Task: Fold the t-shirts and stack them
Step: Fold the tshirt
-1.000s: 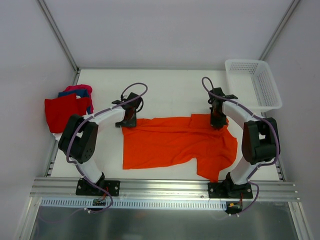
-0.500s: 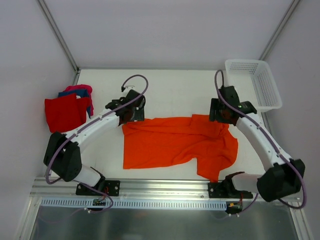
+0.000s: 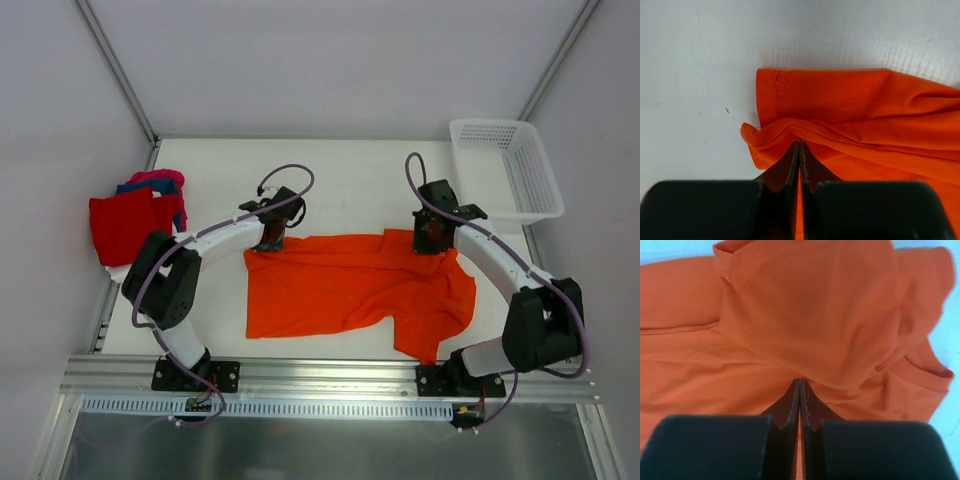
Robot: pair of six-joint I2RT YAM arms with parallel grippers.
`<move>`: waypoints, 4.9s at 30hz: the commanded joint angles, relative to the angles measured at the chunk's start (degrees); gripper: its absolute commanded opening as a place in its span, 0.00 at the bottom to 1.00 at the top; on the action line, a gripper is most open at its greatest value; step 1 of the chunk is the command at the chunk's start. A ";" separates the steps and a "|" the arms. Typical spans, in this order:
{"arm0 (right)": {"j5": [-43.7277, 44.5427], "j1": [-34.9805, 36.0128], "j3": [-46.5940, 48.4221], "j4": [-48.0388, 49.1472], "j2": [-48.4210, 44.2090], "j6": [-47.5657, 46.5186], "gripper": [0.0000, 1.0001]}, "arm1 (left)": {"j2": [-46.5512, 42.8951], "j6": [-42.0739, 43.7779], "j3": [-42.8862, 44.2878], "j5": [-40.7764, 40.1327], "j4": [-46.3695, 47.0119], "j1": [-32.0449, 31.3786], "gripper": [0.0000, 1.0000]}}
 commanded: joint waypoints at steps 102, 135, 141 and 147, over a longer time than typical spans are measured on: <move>-15.15 -6.77 43.25 5.74 32.05 -6.23 0.28 | 1.38 6.08 21.96 6.76 7.16 21.30 0.48; -17.36 8.96 -19.78 21.93 -35.73 10.38 0.74 | -15.80 4.67 -4.95 -4.05 14.46 3.18 0.73; -13.84 8.96 -20.30 17.62 -38.01 8.19 0.74 | -1.74 2.04 0.24 -1.32 13.15 8.29 0.69; -12.26 8.96 -21.09 15.60 -37.84 6.78 0.74 | 2.85 2.29 2.44 -3.16 12.62 8.82 0.68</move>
